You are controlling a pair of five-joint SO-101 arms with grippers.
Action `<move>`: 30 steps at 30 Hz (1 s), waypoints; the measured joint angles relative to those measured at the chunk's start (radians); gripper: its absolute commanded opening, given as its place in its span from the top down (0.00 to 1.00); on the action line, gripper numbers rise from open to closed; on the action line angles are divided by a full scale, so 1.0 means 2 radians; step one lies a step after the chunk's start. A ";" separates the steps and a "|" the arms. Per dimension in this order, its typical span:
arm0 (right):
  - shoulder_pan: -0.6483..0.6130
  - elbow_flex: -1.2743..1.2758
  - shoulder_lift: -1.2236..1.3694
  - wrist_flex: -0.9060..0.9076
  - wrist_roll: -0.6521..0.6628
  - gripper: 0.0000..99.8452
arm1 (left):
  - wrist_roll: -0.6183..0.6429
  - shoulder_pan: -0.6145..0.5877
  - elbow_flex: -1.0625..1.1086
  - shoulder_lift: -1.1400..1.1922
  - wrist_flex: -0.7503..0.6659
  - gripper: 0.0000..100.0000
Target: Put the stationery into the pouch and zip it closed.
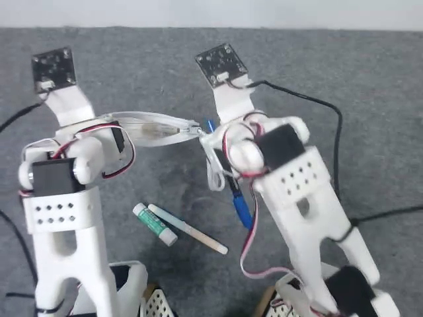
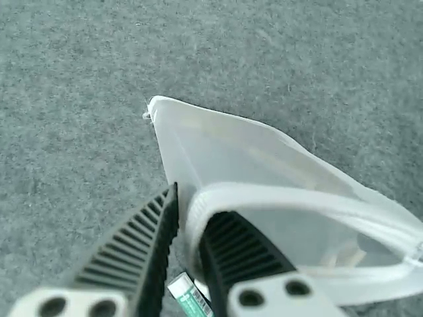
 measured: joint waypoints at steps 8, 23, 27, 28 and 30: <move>-0.018 0.000 -0.086 0.031 0.000 0.98 | 0.000 0.000 0.000 0.000 0.000 0.99; -0.018 0.164 -0.260 -0.093 0.000 0.98 | 0.000 0.000 0.008 0.000 -0.001 0.99; -0.018 0.263 -0.338 -0.196 0.000 0.98 | 0.000 0.000 0.008 0.000 -0.001 0.99; -0.018 0.290 -0.358 -0.227 0.000 0.98 | 0.000 0.000 0.008 0.000 -0.001 0.99; -0.018 0.350 -0.402 -0.289 -0.001 0.98 | 0.000 0.000 0.008 0.000 -0.001 0.99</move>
